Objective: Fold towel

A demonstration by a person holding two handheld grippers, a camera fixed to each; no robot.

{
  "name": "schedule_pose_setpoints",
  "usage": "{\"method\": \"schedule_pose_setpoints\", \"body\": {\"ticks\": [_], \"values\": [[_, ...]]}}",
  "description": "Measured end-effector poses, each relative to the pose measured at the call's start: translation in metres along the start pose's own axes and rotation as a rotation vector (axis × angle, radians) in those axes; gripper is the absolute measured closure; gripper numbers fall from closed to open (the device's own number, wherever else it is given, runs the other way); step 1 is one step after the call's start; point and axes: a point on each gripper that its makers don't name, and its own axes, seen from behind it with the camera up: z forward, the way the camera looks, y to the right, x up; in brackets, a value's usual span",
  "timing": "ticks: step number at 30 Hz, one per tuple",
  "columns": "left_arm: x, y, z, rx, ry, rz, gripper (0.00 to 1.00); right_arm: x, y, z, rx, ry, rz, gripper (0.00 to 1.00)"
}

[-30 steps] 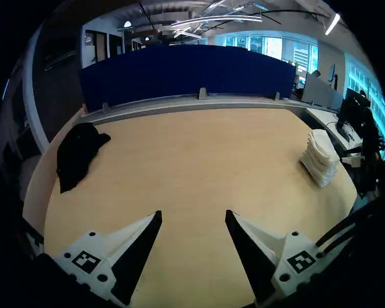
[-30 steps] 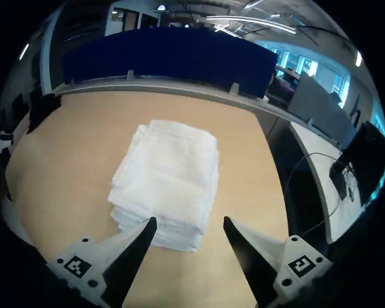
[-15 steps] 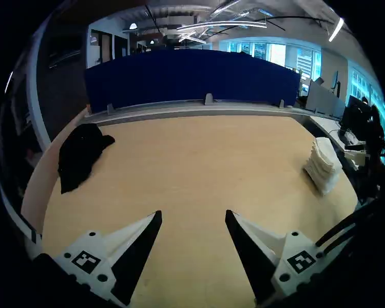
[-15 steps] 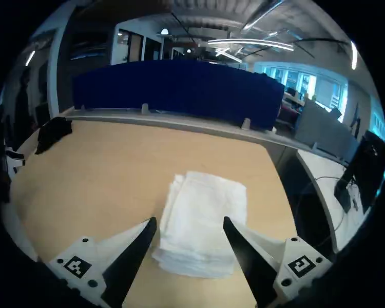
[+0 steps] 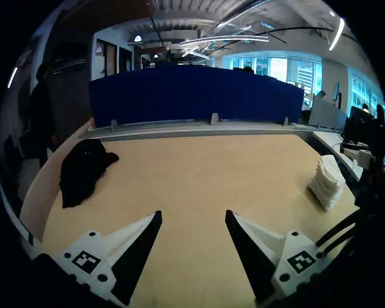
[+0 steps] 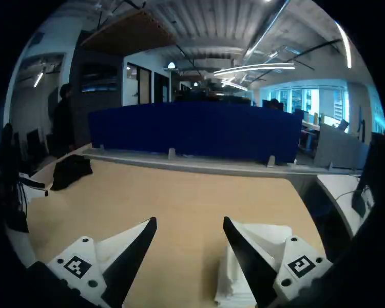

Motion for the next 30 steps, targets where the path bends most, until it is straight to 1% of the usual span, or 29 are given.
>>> {"method": "schedule_pose_setpoints", "body": {"ticks": [6,9,12,16,21,24,26,30], "values": [[0.017,-0.01,0.004,0.009,0.053,-0.014,0.09,0.036,-0.008,0.005,-0.066,0.143,0.064,0.0],[0.026,-0.015,0.006,0.012,0.086,-0.024,0.09,0.054,-0.01,0.005,-0.098,0.219,0.07,0.0],[0.034,-0.021,0.008,0.025,0.118,-0.033,0.09,0.06,-0.01,0.006,-0.132,0.253,0.063,0.0],[0.043,-0.028,0.01,0.038,0.153,-0.043,0.09,0.061,-0.017,0.009,-0.137,0.245,0.048,0.0],[0.062,-0.035,0.011,0.048,0.231,-0.049,0.08,0.063,-0.024,0.012,-0.139,0.243,0.037,0.0],[0.076,-0.041,0.01,0.065,0.29,-0.04,0.09,0.061,-0.028,0.015,-0.14,0.228,0.038,0.0],[0.084,-0.044,0.01,0.08,0.329,-0.025,0.09,0.06,-0.03,0.016,-0.141,0.221,0.037,0.0],[0.093,-0.046,0.011,0.093,0.376,-0.003,0.09,0.06,-0.034,0.019,-0.147,0.216,0.034,0.0]]}}
